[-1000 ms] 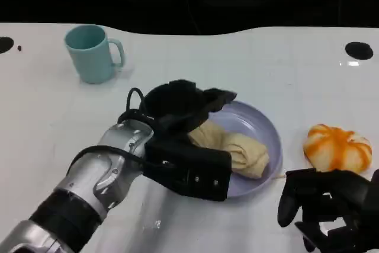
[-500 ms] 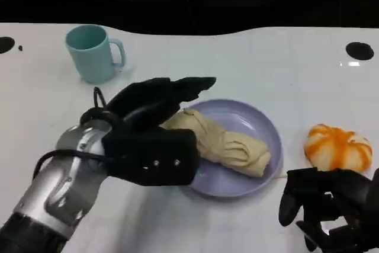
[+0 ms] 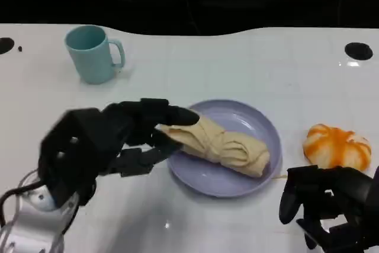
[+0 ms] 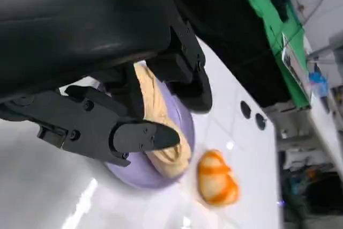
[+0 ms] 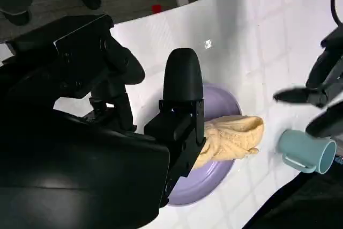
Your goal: Grasp the towel on the left side of the plate with the left hand and place it into the plate.
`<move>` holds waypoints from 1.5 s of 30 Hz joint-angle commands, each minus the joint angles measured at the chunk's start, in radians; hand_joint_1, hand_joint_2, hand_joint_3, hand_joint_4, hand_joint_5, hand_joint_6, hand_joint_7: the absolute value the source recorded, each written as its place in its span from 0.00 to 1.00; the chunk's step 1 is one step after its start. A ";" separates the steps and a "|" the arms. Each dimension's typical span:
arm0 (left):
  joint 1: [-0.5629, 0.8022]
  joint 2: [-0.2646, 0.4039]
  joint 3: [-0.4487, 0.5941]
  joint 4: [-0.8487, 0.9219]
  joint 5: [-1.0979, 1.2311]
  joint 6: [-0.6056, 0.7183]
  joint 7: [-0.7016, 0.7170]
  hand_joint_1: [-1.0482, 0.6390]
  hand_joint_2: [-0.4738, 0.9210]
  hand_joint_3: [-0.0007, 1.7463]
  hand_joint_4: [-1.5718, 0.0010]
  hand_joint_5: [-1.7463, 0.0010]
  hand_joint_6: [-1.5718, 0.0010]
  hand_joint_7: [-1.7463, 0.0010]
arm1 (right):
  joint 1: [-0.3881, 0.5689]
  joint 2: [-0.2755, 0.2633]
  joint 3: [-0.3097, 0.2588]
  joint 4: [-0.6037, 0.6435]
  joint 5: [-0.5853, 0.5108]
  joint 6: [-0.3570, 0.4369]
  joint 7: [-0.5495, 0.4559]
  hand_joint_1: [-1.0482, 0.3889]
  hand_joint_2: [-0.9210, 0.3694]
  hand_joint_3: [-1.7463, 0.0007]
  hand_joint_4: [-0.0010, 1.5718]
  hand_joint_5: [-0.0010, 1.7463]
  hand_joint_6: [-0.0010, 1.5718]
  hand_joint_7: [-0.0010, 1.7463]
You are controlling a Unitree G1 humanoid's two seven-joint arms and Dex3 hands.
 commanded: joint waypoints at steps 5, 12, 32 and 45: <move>0.103 -0.055 0.179 -0.264 -0.312 0.472 0.056 0.55 0.71 0.70 0.52 0.07 0.53 0.23 | -0.010 -0.012 -0.004 0.015 0.004 -0.020 0.011 0.78 0.23 0.40 0.44 0.96 0.42 0.82; 0.194 -0.081 0.243 -0.402 -0.458 0.656 0.124 0.54 0.84 0.58 0.54 0.00 0.57 0.13 | -0.017 -0.010 -0.003 0.030 0.002 -0.027 0.013 0.78 0.24 0.40 0.43 0.96 0.43 0.82; 0.146 -0.096 0.338 -0.236 -0.608 0.814 0.201 0.52 0.95 0.42 0.54 0.00 0.63 0.04 | -0.012 -0.014 -0.015 0.056 -0.001 -0.075 0.018 0.78 0.24 0.39 0.44 0.97 0.43 0.82; 0.154 -0.069 0.297 -0.225 -0.592 0.772 0.193 0.53 0.87 0.50 0.54 0.00 0.61 0.06 | -0.011 -0.011 -0.018 0.062 0.004 -0.071 0.015 0.79 0.24 0.39 0.43 0.96 0.42 0.82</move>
